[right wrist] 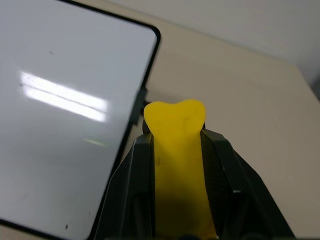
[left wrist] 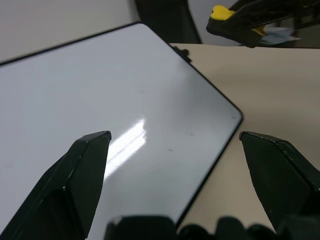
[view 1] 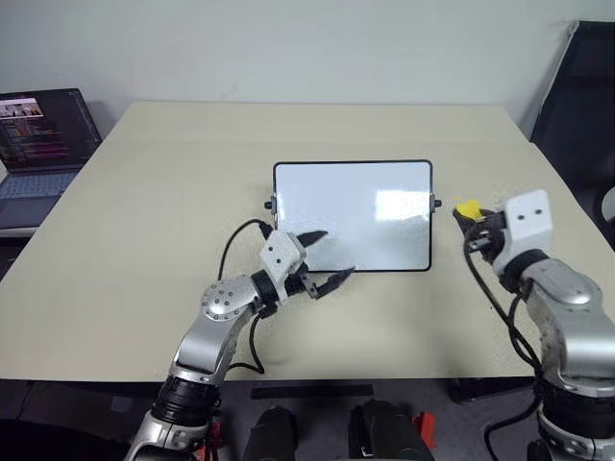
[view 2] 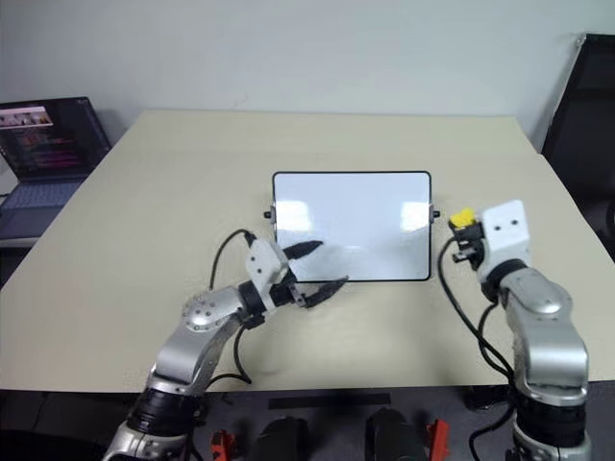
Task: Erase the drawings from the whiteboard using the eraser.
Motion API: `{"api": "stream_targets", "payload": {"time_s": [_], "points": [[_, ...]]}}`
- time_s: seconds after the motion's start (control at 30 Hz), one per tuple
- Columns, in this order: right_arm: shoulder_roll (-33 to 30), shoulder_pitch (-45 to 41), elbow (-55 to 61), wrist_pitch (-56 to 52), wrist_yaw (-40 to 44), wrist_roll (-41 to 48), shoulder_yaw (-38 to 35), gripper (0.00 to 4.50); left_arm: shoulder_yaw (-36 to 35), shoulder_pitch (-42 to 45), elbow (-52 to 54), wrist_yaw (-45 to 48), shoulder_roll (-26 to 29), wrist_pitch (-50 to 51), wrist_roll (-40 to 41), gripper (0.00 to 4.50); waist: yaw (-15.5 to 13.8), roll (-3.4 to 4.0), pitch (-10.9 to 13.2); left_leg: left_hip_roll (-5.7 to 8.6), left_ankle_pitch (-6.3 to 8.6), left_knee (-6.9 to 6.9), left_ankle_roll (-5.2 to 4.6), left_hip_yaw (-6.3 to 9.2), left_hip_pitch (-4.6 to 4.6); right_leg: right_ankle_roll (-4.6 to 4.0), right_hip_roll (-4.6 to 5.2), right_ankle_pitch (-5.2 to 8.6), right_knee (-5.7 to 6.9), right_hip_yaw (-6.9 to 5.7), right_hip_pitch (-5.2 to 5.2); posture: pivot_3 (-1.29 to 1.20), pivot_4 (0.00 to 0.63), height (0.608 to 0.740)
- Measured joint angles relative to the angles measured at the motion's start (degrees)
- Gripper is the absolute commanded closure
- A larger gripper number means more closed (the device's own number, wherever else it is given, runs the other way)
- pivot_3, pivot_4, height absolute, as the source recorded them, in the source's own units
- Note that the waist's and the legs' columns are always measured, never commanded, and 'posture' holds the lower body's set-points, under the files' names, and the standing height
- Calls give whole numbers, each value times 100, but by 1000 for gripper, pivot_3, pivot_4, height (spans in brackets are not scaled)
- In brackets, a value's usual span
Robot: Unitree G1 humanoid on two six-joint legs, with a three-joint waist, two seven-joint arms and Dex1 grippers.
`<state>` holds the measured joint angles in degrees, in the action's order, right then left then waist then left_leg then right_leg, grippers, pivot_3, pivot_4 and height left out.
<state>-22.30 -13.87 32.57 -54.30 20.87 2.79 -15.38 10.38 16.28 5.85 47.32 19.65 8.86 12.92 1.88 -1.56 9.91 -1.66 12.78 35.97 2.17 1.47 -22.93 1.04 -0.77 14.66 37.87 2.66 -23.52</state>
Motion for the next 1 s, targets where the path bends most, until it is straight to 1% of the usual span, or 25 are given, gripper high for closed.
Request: {"api": "stream_targets", "payload": {"time_s": [0.17, 0.27, 0.43, 0.6, 0.87, 0.93, 1.0], "points": [[83, 233, -9, -1009, -160, 285, -547, 3538, 373, 476, -848, 943, 157, -456, -28, 0, -7, -1, 3, 2, 0, 2, 0, -1, -2, 0, 1, 0, -1, 0, 0, 0, 150, 740], [101, 343, -43, -1270, -223, 384, -621, 3538, 479, 785, -1276, 1212, 117, -750, -81, 0, -1, 0, 3, 2, 0, 0, -1, -2, -3, 0, -1, 0, -4, 1, 0, 0, 150, 740], [78, 379, -415, -1244, -255, 514, -635, 3538, 557, 1164, -1964, 1376, -52, -1253, -285, 0, 2, -1, 3, 2, 1, -1, -2, -2, -5, 1, -2, 0, -6, 1, 0, 0, 150, 740], [9, 370, -635, -1095, -275, 542, -580, 3538, 561, 1167, -2180, 1497, -84, -1442, -363, 0, 1, -1, 3, 1, 1, -1, -2, 0, -5, 2, -3, 0, -5, 0, 0, 0, 150, 740], [-234, 365, -1092, -845, -218, 625, -535, 3538, 561, 1167, -2191, 1572, -79, -1526, -480, 0, -1, -1, 4, 1, 1, -1, -2, 0, -4, 2, -4, 0, -4, 0, 0, 0, 150, 740], [-230, 342, -1194, -845, -233, 688, -535, 2804, 561, 1166, -2191, 1573, -69, -1563, -530, 0, -1, -1, 4, 1, 1, 0, -2, -1, -4, 2, -4, 0, -2, 1, 0, 0, 150, 740], [-224, 321, -1258, -836, -245, 747, -535, 2326, 561, 1161, -2189, 1574, -69, -1562, -534, 0, -1, -1, 3, 1, 1, 0, -2, 0, -4, 3, -4, 0, -2, 1, 0, 0, 150, 740]]}}
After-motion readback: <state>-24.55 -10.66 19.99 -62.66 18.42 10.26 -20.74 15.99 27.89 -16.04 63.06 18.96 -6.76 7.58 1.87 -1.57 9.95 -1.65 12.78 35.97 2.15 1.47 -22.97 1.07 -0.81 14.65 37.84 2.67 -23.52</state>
